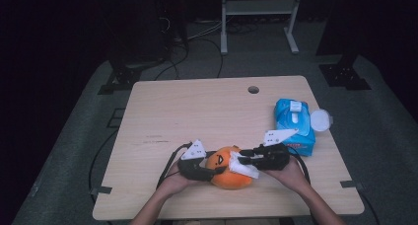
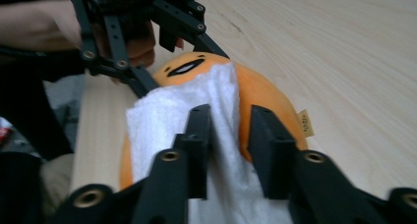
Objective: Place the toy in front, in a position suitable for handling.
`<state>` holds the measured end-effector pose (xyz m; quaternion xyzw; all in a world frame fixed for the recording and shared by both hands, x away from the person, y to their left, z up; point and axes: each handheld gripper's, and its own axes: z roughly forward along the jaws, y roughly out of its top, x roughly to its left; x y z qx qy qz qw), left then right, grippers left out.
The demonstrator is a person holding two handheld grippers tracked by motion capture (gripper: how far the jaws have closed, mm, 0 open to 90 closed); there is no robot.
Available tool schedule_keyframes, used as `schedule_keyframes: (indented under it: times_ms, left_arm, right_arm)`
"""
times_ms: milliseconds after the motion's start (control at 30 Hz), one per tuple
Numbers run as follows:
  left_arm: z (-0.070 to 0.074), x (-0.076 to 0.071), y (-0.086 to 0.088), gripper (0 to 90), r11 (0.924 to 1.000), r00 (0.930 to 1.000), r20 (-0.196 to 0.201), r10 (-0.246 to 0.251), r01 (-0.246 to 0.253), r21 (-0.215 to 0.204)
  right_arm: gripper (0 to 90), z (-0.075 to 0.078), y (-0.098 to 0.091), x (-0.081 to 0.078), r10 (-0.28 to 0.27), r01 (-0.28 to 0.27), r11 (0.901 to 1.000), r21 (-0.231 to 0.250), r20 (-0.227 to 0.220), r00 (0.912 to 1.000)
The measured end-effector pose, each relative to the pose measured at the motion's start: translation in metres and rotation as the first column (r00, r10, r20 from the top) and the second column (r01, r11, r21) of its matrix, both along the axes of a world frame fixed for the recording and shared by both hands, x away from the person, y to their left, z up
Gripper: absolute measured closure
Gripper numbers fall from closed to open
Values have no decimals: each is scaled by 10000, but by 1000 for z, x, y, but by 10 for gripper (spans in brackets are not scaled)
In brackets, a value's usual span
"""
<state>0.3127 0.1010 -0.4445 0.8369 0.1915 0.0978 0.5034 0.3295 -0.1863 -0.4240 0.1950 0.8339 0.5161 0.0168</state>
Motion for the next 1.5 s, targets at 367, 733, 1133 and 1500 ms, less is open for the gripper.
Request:
schedule_keyframes:
  times_ms: [367, 733, 1133, 1500]
  left_arm:
    - [0, 6, 2, 437, 9821, 9851, 194, 1709, -1687, -834]
    - [-6, 10, 12, 301, 9915, 9940, -463, 992, -1027, -793]
    - [-11, 20, 22, 257, 9824, 9882, -1204, 944, -1121, -1497]
    - [-11, 19, 20, 254, 9825, 9859, -1171, 1193, -1342, -1295]
  right_arm:
    - [767, 6, 18, 3, -576, 658, 9960, -601, 1296, 9899]
    - [820, 4, 8, -6, -1122, 1160, 9931, -193, 1418, 9835]
    - [820, -1, 8, -7, -1147, 1413, 9839, -1092, 2202, 9687]
    - [820, -2, 34, -31, 257, -82, 9966, -825, 2131, 9767]
